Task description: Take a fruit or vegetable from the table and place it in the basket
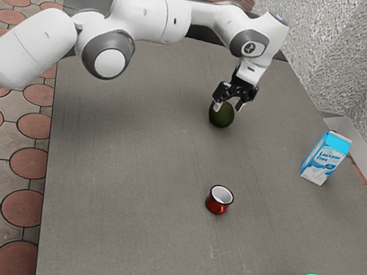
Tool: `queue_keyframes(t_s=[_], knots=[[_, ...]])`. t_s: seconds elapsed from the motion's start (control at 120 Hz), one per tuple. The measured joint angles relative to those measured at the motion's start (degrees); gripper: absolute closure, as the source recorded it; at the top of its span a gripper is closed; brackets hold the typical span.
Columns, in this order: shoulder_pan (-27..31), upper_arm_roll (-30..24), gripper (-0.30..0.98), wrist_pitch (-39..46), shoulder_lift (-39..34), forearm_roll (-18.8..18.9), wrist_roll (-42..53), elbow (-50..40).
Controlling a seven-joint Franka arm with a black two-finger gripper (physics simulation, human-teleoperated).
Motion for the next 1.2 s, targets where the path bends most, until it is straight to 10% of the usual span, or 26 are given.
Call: queue_keyframes(t_s=[0.567,1.2], knots=[[0.0,-0.1,0.00,-0.2,1.3,0.0,1.9,-0.1],[-0.1,-0.4,0.36,-0.2,0.1,-0.4,2.6,0.7]])
